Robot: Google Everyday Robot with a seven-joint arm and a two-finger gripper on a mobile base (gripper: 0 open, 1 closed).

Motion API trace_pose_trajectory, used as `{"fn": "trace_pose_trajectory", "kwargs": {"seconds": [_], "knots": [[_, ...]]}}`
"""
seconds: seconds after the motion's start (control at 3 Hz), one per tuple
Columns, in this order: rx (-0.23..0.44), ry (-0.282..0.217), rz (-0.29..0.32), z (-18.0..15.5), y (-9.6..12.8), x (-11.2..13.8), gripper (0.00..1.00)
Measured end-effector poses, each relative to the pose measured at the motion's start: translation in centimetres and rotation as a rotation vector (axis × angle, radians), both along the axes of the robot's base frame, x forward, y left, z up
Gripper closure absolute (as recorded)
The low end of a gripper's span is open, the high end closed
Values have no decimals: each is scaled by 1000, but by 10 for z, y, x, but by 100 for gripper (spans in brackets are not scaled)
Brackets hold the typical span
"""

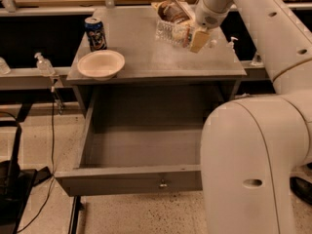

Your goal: Pick water bottle from top drawer and place on counter

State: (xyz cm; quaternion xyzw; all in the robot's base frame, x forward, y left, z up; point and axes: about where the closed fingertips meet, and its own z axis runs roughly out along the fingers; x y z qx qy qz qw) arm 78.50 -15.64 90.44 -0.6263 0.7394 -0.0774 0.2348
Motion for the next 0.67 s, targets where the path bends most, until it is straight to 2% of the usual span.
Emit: {"fn": "trace_pose_trajectory", "kwargs": {"seconds": [0.33,0.67], "knots": [[-30,50,-21,-34,3,13,100],[-35,62,-23,-44,4,16,87]]}}
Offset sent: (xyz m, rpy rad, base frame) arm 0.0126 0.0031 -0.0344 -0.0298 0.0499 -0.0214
